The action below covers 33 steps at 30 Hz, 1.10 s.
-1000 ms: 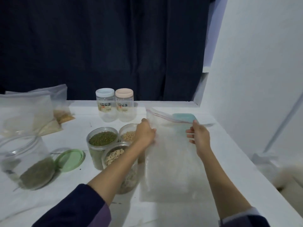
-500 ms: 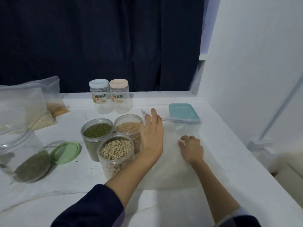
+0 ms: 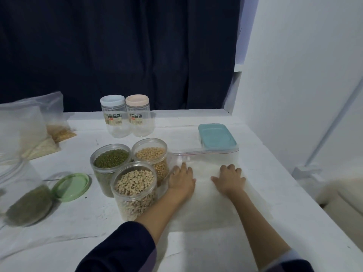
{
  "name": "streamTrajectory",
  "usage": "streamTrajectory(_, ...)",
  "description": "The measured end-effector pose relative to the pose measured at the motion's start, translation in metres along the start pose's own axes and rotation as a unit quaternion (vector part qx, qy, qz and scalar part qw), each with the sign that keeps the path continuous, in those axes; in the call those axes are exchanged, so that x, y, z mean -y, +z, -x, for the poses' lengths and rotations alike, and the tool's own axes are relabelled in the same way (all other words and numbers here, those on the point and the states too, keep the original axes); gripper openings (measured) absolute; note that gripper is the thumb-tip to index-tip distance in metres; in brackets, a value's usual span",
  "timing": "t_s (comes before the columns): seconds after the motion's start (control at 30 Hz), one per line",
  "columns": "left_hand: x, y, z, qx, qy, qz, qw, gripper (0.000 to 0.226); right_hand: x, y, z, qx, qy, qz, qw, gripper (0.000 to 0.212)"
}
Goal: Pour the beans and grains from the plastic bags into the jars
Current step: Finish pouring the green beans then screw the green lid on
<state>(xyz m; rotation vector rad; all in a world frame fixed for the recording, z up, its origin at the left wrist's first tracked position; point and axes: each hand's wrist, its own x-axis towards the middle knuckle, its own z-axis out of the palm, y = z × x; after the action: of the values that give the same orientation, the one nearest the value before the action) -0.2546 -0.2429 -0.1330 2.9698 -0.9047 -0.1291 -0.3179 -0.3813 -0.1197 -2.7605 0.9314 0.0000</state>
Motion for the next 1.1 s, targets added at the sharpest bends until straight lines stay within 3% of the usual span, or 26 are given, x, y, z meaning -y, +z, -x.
streamTrajectory(0.07,-0.006,-0.010,-0.005,-0.027,0.000,0.015,1.000,0.046,0.010,-0.012,-0.006,-0.068,0.001,-0.016,0.998,0.029)
streamTrajectory(0.17,-0.016,-0.021,-0.018,-0.117,0.025,0.069,0.990,0.038,0.023,-0.024,-0.018,-0.190,-0.051,-0.072,0.978,0.025)
streamTrajectory(0.27,-0.021,-0.026,-0.040,-0.174,0.053,0.113,0.977,0.031,0.037,-0.033,-0.040,-0.201,-0.105,-0.106,0.968,0.026)
streamTrajectory(0.43,-0.025,-0.006,-0.060,-0.101,0.048,0.108,0.988,0.045,0.049,-0.036,-0.068,-0.118,-0.084,0.036,0.989,0.041)
streamTrajectory(0.57,-0.029,0.011,-0.063,-0.025,0.030,0.080,0.996,0.056,0.055,-0.032,-0.089,-0.089,-0.072,0.081,0.990,0.055)
streamTrajectory(0.77,-0.034,-0.010,-0.086,0.070,0.024,0.063,0.995,0.056,0.057,-0.030,-0.113,-0.095,-0.097,0.141,0.981,0.040)
streamTrajectory(1.1,-0.037,-0.026,-0.097,0.097,0.019,0.053,0.994,0.065,0.070,-0.067,-0.114,-0.098,-0.125,0.200,0.967,0.039)
